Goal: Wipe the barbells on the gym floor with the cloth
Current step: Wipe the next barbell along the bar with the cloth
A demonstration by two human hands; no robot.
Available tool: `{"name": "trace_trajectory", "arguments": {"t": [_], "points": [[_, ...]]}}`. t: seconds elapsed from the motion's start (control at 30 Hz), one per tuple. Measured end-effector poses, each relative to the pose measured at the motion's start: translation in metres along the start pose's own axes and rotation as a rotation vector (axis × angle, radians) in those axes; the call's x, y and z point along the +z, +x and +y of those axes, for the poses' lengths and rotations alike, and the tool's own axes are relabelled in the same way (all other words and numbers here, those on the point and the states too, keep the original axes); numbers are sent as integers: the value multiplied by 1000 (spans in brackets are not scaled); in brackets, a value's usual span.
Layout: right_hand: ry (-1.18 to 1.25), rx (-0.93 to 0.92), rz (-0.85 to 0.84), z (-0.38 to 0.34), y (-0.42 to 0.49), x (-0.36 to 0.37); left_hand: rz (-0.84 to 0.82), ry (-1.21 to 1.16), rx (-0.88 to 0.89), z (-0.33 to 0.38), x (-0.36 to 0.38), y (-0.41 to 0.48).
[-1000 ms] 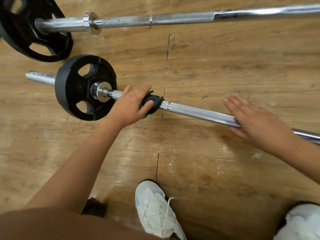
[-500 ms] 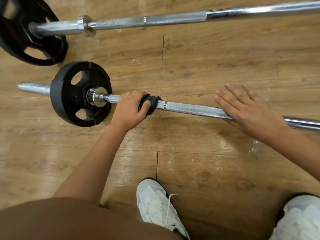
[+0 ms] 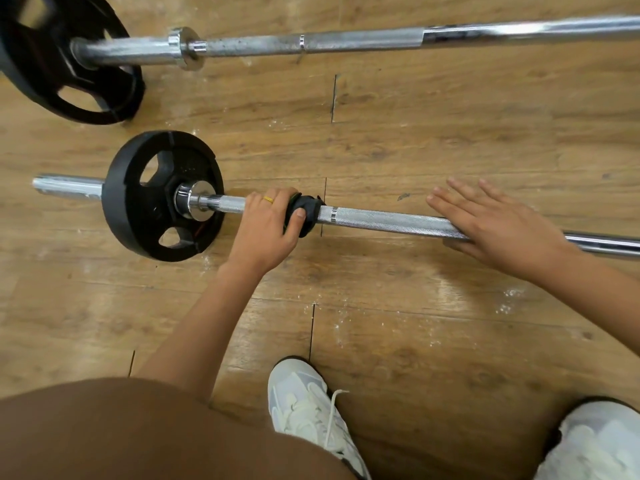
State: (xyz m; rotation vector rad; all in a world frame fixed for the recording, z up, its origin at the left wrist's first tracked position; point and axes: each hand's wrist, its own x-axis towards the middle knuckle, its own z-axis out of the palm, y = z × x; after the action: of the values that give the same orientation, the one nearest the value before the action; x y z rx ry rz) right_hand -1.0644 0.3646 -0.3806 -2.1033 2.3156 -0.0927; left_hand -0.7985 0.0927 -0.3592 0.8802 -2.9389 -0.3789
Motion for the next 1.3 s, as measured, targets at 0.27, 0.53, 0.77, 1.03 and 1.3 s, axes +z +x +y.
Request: {"name": "trace_trajectory", "arguments": {"t": [0.27,0.53,0.77,1.03,1.3], "points": [[89,-29,-99,-19,23,-1,-56,57,144,41,15,2],[96,-10,-107,-25,22,-2,27,80,2,42,15,-7],[115,-8,-122,-32,15,-2,73,59,67,49,25,-21],[100,-14,-123,-53,-2,-2,147,-21,37,57,35,-55],[77,-36,-118,-78,-23,-1,132,73,148,56,36,-81]]}}
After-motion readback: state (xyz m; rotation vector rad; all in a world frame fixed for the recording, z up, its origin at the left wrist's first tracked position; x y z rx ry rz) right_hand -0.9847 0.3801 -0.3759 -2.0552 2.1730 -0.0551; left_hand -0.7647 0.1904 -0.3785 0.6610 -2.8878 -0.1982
